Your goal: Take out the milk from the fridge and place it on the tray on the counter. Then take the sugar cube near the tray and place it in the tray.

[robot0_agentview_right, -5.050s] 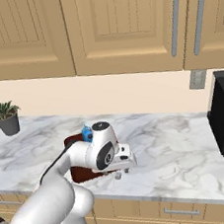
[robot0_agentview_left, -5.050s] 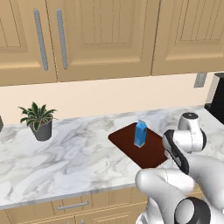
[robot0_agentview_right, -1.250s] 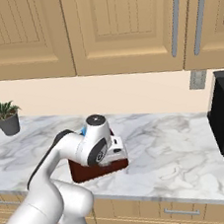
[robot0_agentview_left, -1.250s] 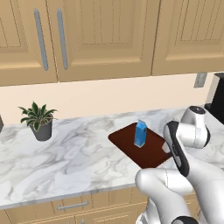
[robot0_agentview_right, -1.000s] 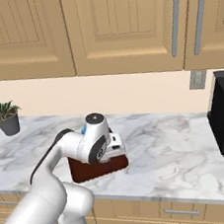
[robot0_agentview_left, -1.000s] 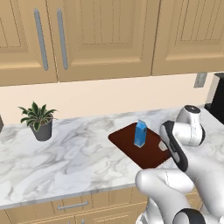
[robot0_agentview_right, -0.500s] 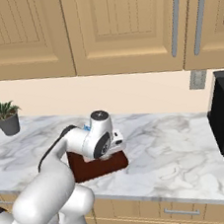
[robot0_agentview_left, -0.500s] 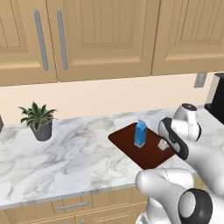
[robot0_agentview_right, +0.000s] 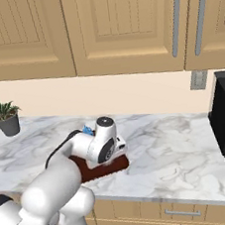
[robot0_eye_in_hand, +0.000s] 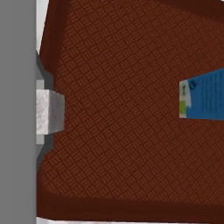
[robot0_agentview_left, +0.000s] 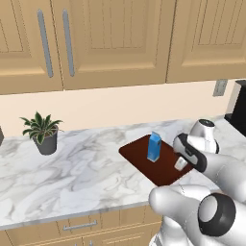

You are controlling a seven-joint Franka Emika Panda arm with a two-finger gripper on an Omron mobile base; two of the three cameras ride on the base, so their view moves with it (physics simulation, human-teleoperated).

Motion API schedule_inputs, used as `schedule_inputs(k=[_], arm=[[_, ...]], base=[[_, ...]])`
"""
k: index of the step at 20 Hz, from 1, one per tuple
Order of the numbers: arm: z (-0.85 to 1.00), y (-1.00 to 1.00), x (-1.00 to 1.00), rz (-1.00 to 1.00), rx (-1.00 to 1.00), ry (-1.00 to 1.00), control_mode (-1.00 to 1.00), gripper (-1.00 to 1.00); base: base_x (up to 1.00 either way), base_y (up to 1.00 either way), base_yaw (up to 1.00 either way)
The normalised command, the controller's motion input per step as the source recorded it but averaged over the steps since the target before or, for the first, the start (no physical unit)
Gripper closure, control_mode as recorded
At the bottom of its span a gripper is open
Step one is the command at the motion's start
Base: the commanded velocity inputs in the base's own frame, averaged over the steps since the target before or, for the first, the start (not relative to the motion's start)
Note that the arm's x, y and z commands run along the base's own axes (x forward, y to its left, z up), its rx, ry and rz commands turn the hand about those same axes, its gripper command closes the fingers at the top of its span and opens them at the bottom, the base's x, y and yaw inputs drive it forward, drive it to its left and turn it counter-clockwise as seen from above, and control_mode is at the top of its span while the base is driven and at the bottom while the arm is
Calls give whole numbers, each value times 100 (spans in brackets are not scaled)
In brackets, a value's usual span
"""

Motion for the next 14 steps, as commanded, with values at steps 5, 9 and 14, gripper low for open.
schedule_inputs(k=[5, 9, 14], arm=[[-32, 0, 18, 4, 0, -1, -100, 100], [-16, 0, 25, 3, 0, 0, -100, 100], [-5, 4, 28, 0, 0, 0, -100, 100]], base=[[0, 0, 0], [0, 0, 0], [0, 0, 0]])
